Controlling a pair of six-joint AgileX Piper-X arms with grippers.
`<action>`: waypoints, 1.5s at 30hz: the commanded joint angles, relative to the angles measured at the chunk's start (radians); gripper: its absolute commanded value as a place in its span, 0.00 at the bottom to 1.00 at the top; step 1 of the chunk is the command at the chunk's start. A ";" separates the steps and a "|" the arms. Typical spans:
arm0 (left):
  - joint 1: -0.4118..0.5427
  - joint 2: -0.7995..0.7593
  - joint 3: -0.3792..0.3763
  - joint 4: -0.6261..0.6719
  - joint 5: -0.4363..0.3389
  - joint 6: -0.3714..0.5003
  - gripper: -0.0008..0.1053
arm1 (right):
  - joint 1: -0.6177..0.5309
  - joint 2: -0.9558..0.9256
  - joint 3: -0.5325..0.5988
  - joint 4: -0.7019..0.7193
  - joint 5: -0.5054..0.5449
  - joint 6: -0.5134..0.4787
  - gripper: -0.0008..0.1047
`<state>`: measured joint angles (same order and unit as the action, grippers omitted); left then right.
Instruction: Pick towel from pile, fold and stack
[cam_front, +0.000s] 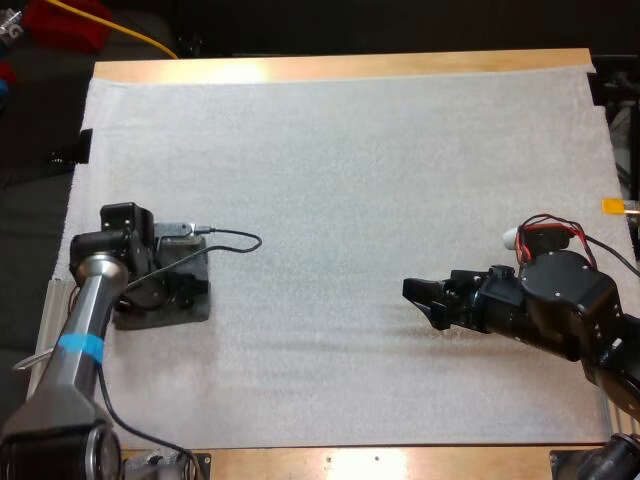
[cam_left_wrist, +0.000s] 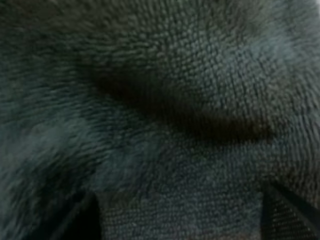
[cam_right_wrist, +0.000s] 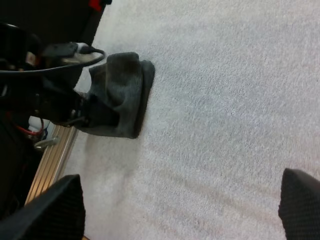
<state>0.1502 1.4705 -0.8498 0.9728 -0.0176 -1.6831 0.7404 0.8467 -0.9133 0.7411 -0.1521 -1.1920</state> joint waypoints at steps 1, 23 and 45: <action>-0.001 0.004 0.002 0.022 -0.010 0.005 0.63 | -0.001 -0.003 -0.002 -0.004 -0.009 0.000 0.74; -0.001 -0.300 -0.218 0.101 0.084 -0.002 0.63 | -0.003 -0.003 -0.002 -0.004 0.022 -0.028 0.74; -0.089 -0.504 -0.218 0.130 0.191 -0.033 0.63 | -0.427 -0.005 -0.056 0.136 0.013 -0.318 0.74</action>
<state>0.0645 0.9768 -1.0626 1.0989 0.1695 -1.7094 0.3157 0.8467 -0.9595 0.8662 -0.1294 -1.4865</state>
